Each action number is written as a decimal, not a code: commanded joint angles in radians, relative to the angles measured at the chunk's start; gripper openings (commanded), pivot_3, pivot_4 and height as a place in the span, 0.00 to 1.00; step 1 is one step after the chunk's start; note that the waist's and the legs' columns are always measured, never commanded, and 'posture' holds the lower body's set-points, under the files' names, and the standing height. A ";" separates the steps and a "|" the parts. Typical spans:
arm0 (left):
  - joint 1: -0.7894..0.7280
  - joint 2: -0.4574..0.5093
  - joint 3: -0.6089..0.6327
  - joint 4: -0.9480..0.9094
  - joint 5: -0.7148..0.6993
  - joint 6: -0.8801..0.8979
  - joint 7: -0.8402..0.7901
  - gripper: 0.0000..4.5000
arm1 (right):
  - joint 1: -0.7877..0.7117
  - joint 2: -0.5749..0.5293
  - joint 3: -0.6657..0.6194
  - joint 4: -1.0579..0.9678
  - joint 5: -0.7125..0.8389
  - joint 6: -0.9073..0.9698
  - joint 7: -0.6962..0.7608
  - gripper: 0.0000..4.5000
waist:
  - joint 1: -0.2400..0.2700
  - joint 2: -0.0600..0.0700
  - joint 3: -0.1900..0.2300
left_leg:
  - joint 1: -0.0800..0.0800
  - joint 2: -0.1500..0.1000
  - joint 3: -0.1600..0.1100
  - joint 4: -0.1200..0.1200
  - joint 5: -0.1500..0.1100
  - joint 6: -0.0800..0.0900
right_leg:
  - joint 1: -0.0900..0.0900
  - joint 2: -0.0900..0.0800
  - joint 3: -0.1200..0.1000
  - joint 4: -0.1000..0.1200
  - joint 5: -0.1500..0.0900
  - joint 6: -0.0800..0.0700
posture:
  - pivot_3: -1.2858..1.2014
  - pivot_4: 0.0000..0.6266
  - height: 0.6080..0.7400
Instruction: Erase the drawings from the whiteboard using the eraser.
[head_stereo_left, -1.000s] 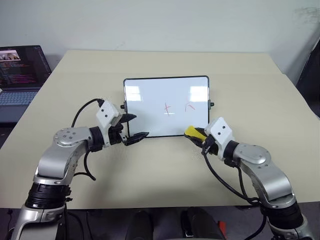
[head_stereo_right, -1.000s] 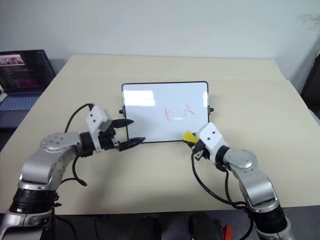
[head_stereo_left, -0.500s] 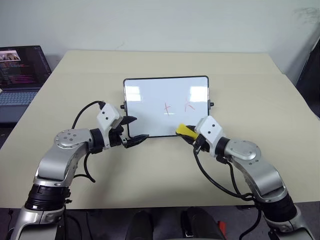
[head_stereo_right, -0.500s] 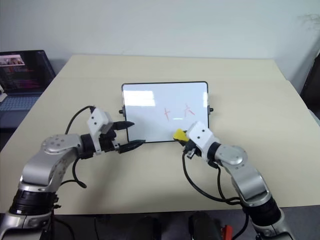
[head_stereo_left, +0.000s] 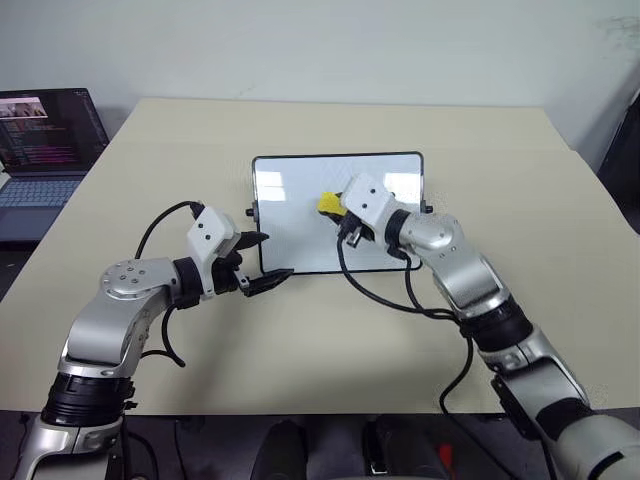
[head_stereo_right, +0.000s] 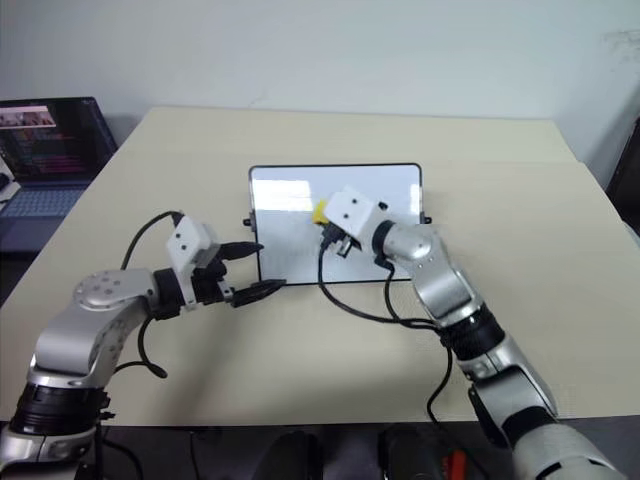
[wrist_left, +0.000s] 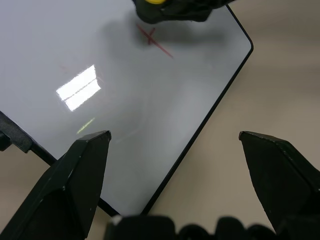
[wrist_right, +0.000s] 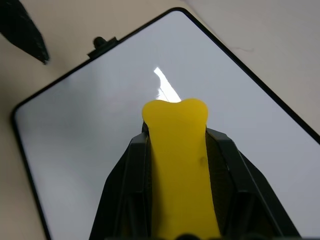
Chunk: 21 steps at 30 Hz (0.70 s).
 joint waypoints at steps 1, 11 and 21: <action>-0.006 0.007 0.015 -0.037 -0.012 -0.003 -0.001 1.00 | -0.052 0.002 0.006 0.116 -0.038 -0.081 0.003 0.25 | 0.000 0.000 0.000 | 0.000 0.000 0.000 0.000 0.000 0.000 | 0.000 0.000 0.000 0.000 0.000 0.000 | 0.52 0.24 1.00; -0.015 -0.004 0.002 -0.028 -0.010 -0.009 -0.004 1.00 | 0.016 -0.080 0.064 0.156 -0.071 -0.075 0.172 0.25 | 0.000 0.000 0.000 | 0.003 0.000 -0.001 0.000 0.000 0.000 | 0.002 0.000 -0.001 0.003 0.000 0.000 | 0.52 0.24 1.00; -0.021 0.001 0.001 -0.019 -0.010 -0.005 -0.023 1.00 | -0.065 -0.035 -0.025 0.221 -0.103 -0.134 0.003 0.25 | -0.003 0.000 0.000 | 0.009 -0.001 0.000 0.001 0.001 0.000 | 0.004 0.002 0.000 0.009 0.001 -0.001 | 0.52 0.24 1.00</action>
